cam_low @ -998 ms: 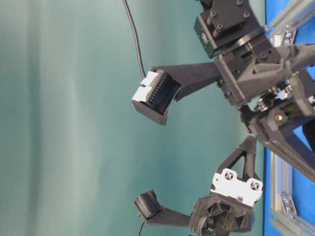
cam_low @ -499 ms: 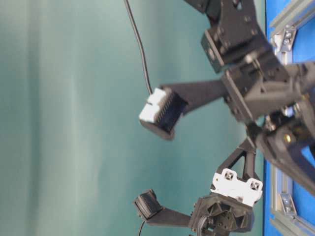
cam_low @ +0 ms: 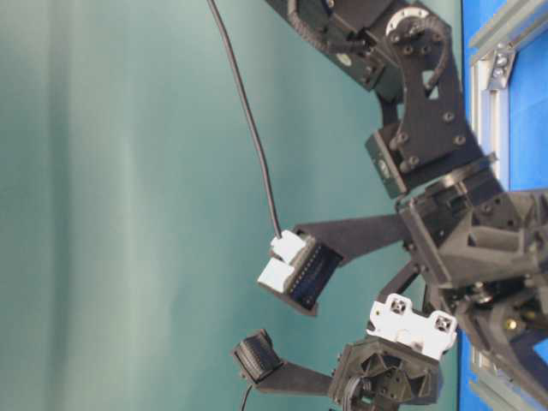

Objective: Insert the wire through the string loop located on the left side.
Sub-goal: 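Push the USB plug through the white zip-tie loop with the right gripper, then move the open left gripper toward the plug beyond the loop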

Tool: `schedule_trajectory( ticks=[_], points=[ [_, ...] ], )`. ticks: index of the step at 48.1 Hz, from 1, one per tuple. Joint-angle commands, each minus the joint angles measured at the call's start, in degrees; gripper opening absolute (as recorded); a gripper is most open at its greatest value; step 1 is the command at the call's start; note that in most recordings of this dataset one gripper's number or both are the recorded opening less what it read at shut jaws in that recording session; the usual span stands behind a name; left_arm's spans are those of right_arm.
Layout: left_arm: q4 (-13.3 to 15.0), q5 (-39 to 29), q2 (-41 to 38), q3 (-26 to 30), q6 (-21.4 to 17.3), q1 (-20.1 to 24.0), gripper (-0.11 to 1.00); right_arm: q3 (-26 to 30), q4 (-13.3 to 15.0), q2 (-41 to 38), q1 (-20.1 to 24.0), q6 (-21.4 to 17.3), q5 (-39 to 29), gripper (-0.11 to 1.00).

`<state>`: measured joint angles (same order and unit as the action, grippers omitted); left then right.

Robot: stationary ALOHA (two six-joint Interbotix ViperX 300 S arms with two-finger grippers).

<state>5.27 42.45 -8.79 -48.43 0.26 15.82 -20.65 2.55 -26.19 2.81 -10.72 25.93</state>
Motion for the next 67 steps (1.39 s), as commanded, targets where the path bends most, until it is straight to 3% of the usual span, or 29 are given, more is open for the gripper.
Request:
schedule_trajectory(
  ticks=[1, 19, 48, 67],
  points=[
    [-0.2, 0.4, 2.1, 0.4, 0.1, 0.0, 0.00, 1.2, 0.0, 1.2, -0.1, -0.1, 0.1, -0.01],
    [-0.2, 0.4, 3.0, -1.0, 0.1, -0.6, 0.00, 1.1, 0.0, 1.1, -0.1, -0.1, 0.1, -0.01],
    [-0.1, 6.9, 16.2, -22.7, 0.3, 3.1, 0.00, 1.1, -0.1, 1.2, -0.1, -0.1, 0.1, -0.01],
    [-0.2, 6.9, 18.0, -24.7, 2.0, 1.9, 0.00, 1.1, -0.1, 1.2, -0.1, -0.1, 0.1, -0.01]
  ],
)
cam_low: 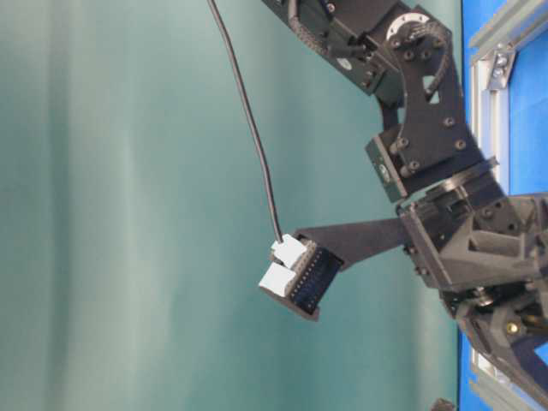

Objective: Insert the wire through the string loop located on the left side.
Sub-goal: 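Move the open left gripper toward the plug beyond the loop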

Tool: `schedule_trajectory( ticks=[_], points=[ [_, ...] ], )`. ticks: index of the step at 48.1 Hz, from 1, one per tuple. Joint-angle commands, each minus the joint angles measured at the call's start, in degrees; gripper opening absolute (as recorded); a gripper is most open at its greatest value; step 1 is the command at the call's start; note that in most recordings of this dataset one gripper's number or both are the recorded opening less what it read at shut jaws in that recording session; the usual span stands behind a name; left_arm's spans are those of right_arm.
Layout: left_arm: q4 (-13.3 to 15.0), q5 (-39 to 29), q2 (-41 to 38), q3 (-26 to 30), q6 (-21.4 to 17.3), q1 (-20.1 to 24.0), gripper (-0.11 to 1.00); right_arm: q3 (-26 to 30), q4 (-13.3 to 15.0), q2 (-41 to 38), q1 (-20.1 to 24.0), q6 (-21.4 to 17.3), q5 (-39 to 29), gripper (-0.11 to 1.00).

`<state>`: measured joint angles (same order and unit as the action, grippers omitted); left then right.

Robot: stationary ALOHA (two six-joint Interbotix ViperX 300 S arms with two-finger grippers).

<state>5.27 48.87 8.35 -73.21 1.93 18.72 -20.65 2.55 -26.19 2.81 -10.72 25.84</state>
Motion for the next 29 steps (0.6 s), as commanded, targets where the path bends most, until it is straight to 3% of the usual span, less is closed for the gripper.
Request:
schedule_trajectory(
  ticks=[1, 9, 22, 29],
  points=[
    [-0.1, 0.5, 1.0, -0.1, 0.7, -1.5, 0.00, 1.1, -0.1, 1.2, -0.1, -0.1, 0.2, -0.01],
    [-0.1, 0.5, 2.3, -1.7, 1.9, -7.2, 0.00, 1.1, -0.1, 1.2, -0.1, -0.1, 0.2, -0.01],
    [-0.2, 0.5, 6.2, -4.5, 2.0, -22.9, 0.00, 1.1, 0.0, 1.1, -0.1, -0.1, 0.3, -0.01],
    [-0.4, 0.4, 6.9, -3.4, 1.2, -28.0, 0.00, 1.2, 0.0, 1.1, -0.2, -0.1, 0.4, -0.01]
  ],
)
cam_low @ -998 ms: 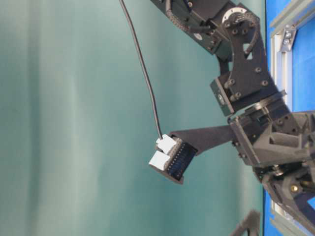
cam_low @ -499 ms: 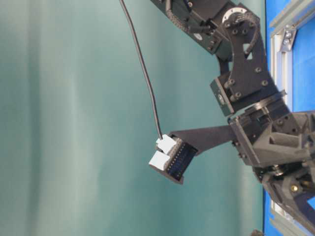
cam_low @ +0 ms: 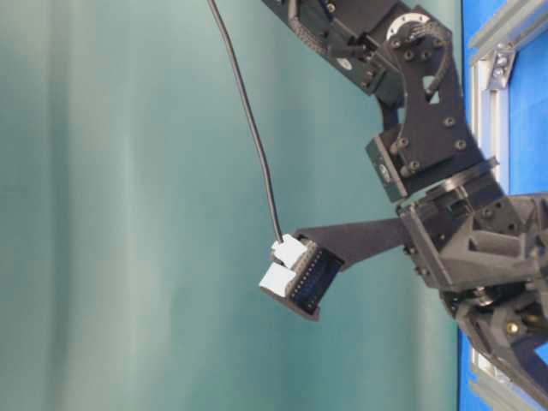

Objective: Insert the wire through the string loop located on the left side.
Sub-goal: 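Move the open left gripper toward the plug beyond the loop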

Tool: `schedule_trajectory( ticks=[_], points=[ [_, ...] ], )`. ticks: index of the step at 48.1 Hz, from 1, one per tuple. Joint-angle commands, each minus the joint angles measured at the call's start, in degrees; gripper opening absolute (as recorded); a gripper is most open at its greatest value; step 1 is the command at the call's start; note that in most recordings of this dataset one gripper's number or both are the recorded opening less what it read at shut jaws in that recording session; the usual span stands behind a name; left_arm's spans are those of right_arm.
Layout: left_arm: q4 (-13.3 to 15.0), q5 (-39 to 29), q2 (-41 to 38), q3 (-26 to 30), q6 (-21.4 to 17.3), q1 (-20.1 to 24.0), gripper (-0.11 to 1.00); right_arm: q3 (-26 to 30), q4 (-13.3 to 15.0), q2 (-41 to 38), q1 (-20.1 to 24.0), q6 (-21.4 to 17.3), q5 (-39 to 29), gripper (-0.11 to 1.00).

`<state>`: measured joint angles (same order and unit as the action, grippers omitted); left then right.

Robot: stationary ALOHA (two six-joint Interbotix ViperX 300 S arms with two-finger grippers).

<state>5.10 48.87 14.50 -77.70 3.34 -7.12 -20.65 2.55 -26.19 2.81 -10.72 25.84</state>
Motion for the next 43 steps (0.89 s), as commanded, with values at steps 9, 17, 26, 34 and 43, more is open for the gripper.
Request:
schedule_trajectory(
  ticks=[9, 17, 26, 34, 43],
  points=[
    [-0.8, -0.2, 0.4, 1.2, -0.6, -3.1, 0.00, 1.1, -0.1, 1.1, -0.1, -0.1, 0.4, -0.01],
    [-0.8, -0.5, 0.8, 0.9, -1.7, -3.1, 0.00, 1.1, -0.1, 1.2, -0.1, -0.1, 0.3, -0.01],
    [-0.8, -1.5, 0.9, 0.9, -1.8, -3.1, 0.01, 1.1, -0.1, 1.2, -0.1, -0.1, 0.3, -0.01],
    [-0.8, -2.0, 0.8, 1.0, -1.1, -3.2, 0.24, 1.1, -0.1, 1.2, -0.1, -0.1, 0.3, -0.01],
    [-0.8, -4.5, 0.9, 1.6, -1.1, -3.2, 0.79, 1.1, -0.1, 1.2, -0.1, -0.1, 0.3, -0.01]
  ],
)
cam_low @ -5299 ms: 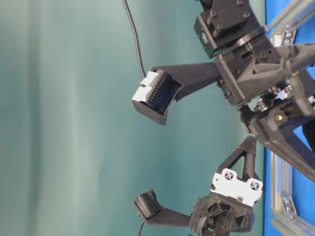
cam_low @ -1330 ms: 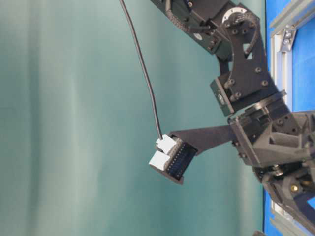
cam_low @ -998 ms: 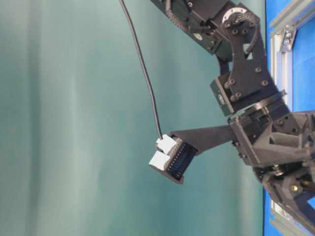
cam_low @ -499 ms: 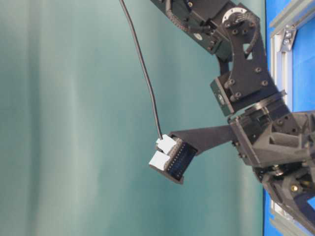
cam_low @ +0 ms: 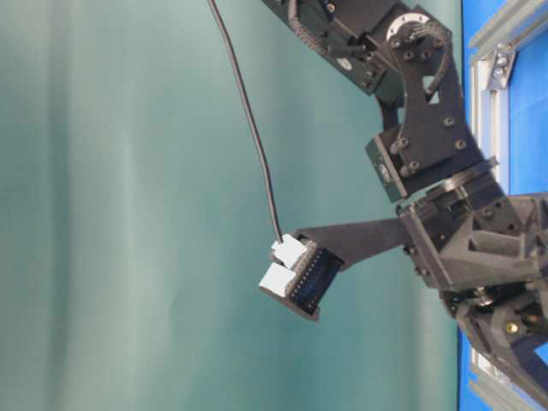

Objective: Insert the wire through the string loop located on the left side.
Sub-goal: 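Move the open left gripper toward the plug beyond the loop, then close the left gripper on the USB plug past the loop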

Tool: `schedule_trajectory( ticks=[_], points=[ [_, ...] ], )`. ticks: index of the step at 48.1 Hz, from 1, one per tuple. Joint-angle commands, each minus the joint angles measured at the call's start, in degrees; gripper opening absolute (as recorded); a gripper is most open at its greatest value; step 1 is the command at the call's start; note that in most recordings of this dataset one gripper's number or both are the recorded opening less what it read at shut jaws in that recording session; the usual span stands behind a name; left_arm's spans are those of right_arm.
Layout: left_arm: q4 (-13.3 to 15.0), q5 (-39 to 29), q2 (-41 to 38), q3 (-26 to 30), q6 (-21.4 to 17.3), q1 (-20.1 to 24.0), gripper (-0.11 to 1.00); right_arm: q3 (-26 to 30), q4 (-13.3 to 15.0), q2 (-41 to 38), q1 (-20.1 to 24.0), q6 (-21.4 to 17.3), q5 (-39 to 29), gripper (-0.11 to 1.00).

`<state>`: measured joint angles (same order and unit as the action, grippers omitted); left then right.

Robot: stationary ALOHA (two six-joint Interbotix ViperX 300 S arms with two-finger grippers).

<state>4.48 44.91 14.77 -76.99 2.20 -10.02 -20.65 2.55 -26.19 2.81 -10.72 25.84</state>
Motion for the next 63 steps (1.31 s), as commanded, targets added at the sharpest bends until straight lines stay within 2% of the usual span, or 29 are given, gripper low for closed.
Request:
schedule_trajectory(
  ticks=[1, 3, 5, 15, 28, 63],
  points=[
    [-0.2, -0.8, 0.6, 1.0, 0.1, -0.3, 0.83, 1.1, 0.0, 1.1, -0.1, -0.1, 0.3, -0.01],
    [-0.2, -1.4, 0.6, 1.1, 0.2, -0.3, 0.90, 1.1, 0.0, 1.1, -0.1, -0.1, 0.3, -0.01],
    [-0.2, -2.0, 0.5, 1.3, 0.3, -0.3, 0.92, 1.1, -0.1, 1.1, -0.1, -0.1, 0.3, -0.01],
    [-0.2, -4.0, -0.4, 2.5, 0.2, -0.4, 0.91, 1.2, -0.1, 1.2, -0.1, -0.1, 0.4, -0.01],
    [-0.2, -5.0, -5.9, 3.5, 0.2, -0.4, 0.90, 1.2, -0.1, 1.2, -0.2, -0.1, 0.4, -0.01],
    [-0.1, -5.0, -6.2, 3.8, 0.2, -0.3, 0.90, 1.3, -0.1, 1.1, -0.2, -0.2, 0.5, -0.01]
  ],
)
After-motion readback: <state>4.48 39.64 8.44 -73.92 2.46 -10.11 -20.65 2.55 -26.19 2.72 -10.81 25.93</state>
